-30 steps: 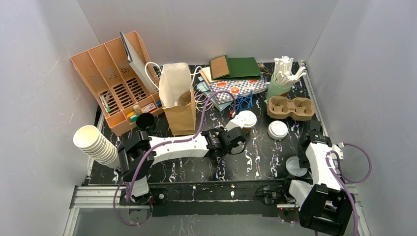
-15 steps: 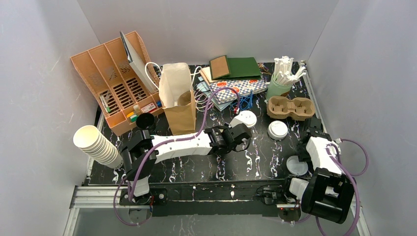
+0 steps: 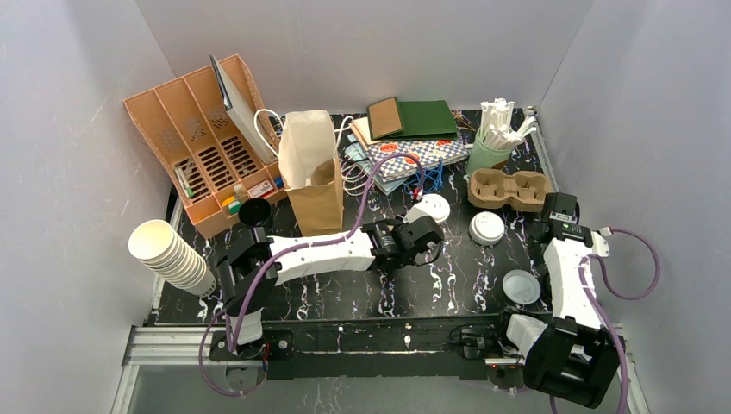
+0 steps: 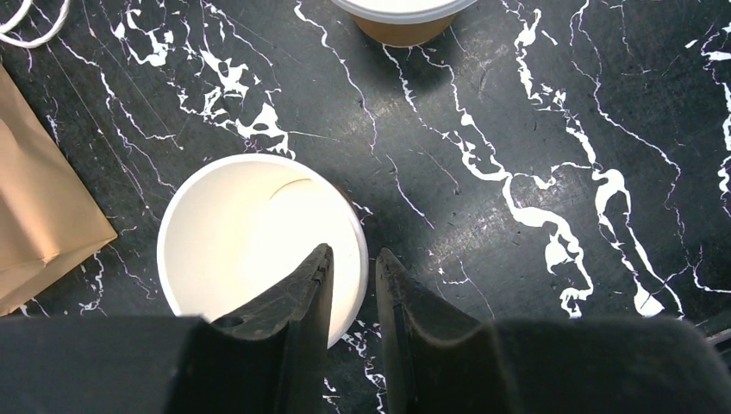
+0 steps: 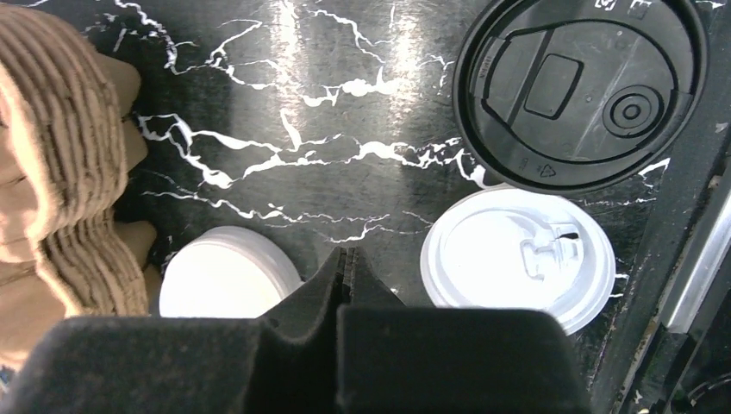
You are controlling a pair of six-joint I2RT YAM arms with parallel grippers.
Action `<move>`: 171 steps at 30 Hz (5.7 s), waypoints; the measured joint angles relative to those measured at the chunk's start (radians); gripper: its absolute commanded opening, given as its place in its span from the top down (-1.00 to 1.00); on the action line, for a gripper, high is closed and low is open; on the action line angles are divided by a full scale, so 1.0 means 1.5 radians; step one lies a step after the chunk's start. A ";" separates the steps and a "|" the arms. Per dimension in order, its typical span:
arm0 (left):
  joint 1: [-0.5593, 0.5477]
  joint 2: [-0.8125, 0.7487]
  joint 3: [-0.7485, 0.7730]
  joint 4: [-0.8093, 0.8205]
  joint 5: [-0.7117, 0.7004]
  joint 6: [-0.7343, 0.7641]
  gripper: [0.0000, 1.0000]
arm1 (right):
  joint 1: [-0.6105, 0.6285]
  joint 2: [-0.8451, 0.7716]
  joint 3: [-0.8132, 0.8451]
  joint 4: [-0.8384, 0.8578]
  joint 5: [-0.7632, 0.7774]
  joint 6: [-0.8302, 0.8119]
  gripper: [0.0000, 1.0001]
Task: Pack the takeout coffee
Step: Place the coffee cup at the center of the board, then close the cup lid on the coffee cup.
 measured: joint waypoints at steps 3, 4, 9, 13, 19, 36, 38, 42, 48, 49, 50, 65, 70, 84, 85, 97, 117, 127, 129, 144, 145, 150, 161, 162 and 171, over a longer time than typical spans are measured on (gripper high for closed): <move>0.000 0.000 0.002 -0.002 0.001 0.002 0.45 | 0.000 -0.010 0.016 -0.013 -0.005 -0.002 0.21; 0.000 0.000 0.002 -0.003 0.001 0.004 0.42 | 0.000 -0.011 0.018 -0.017 -0.005 -0.002 -0.06; 0.000 -0.002 0.014 -0.012 0.011 0.012 0.29 | -0.001 -0.004 0.018 -0.030 0.001 -0.004 -0.22; 0.000 -0.007 0.043 -0.029 0.025 0.021 0.19 | -0.001 0.006 -0.002 -0.027 0.012 0.003 -0.22; 0.000 -0.055 0.074 -0.046 0.052 0.030 0.11 | -0.001 0.015 -0.039 -0.027 0.017 0.012 -0.22; 0.000 -0.127 0.083 -0.053 0.070 0.037 0.10 | -0.013 0.082 -0.083 0.035 0.027 0.020 0.07; 0.000 -0.127 0.083 -0.053 0.070 0.037 0.10 | -0.013 0.089 -0.084 0.041 0.027 0.021 0.25; 0.000 -0.127 0.083 -0.053 0.070 0.037 0.10 | -0.013 0.091 -0.086 0.046 0.025 0.029 0.89; 0.000 -0.128 0.078 -0.054 0.070 0.036 0.10 | -0.014 0.085 -0.086 0.039 0.019 0.043 0.97; 0.000 -0.128 0.075 -0.053 0.070 0.036 0.09 | -0.013 0.082 -0.086 0.036 0.016 0.044 0.97; 0.000 -0.128 0.073 -0.054 0.070 0.036 0.10 | -0.013 0.075 -0.086 0.030 0.011 0.045 0.97; 0.004 -0.211 0.033 -0.059 0.077 0.022 -0.08 | -0.016 -0.076 0.111 -0.045 -0.258 -0.078 0.97; 0.078 -0.292 -0.053 0.010 0.213 -0.001 -0.27 | -0.017 -0.108 0.145 0.017 -0.453 -0.182 0.97; 0.218 -0.468 -0.215 0.256 0.513 0.030 -0.96 | 0.057 -0.072 0.027 0.469 -0.930 -0.029 0.97; 0.218 -0.468 -0.215 0.270 0.521 0.036 -0.96 | 0.076 -0.061 0.028 0.496 -0.937 -0.019 0.97; 0.218 -0.456 -0.235 0.342 0.509 0.111 -0.96 | 0.281 0.070 0.069 0.732 -0.947 0.104 0.97; 0.219 -0.399 -0.217 0.353 0.479 0.110 -0.96 | 0.343 0.110 0.078 0.863 -0.967 0.204 0.97; 0.219 -0.403 -0.217 0.378 0.520 0.166 -0.93 | 0.356 0.108 0.078 0.871 -0.984 0.228 0.97; 0.219 -0.407 -0.217 0.377 0.530 0.183 -0.93 | 0.357 0.107 0.078 0.871 -0.985 0.230 0.97; 0.219 -0.486 -0.294 0.401 0.602 0.416 -0.92 | 0.369 0.088 0.123 0.753 -1.019 0.132 0.97; 0.219 -0.488 -0.294 0.397 0.609 0.454 -0.94 | 0.369 0.088 0.137 0.728 -1.021 0.110 0.97; 0.219 -0.490 -0.294 0.356 0.640 0.623 -0.96 | 0.369 0.078 0.155 0.671 -1.036 0.042 0.97; 0.219 -0.488 -0.294 0.360 0.674 0.802 -0.96 | 0.369 0.053 0.153 0.649 -1.065 0.009 0.97; 0.219 -0.486 -0.294 0.365 0.675 0.806 -0.96 | 0.369 0.052 0.153 0.649 -1.067 0.009 0.97; 0.213 -0.463 -0.308 0.438 0.650 0.815 -0.96 | 0.369 0.049 0.099 0.727 -1.052 0.080 0.97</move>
